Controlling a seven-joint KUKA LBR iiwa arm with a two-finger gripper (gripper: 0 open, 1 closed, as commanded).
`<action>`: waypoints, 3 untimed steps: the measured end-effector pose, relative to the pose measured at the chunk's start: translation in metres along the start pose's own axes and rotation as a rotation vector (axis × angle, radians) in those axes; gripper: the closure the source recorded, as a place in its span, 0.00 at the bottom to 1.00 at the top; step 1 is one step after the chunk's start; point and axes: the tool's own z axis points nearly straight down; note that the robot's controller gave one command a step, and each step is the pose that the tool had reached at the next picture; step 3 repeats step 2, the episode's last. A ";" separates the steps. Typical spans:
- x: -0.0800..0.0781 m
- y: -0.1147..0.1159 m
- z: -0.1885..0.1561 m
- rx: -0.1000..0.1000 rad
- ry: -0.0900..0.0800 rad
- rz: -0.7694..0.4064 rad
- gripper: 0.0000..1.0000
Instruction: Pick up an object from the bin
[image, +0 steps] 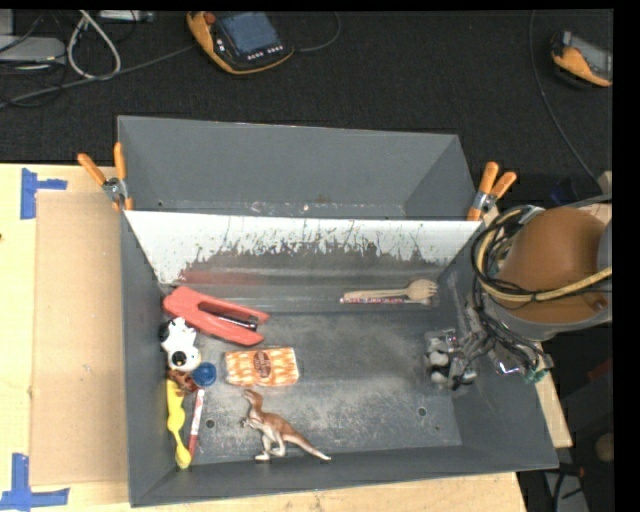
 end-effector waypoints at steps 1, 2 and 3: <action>-0.009 -0.016 -0.004 0.006 -0.010 -0.046 1.00; 0.008 -0.021 0.018 0.001 -0.001 0.022 1.00; 0.008 -0.021 0.018 0.001 -0.001 0.022 1.00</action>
Offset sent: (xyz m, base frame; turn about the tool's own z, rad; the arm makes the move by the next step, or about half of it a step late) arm -0.0117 -0.0265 -0.0257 0.0396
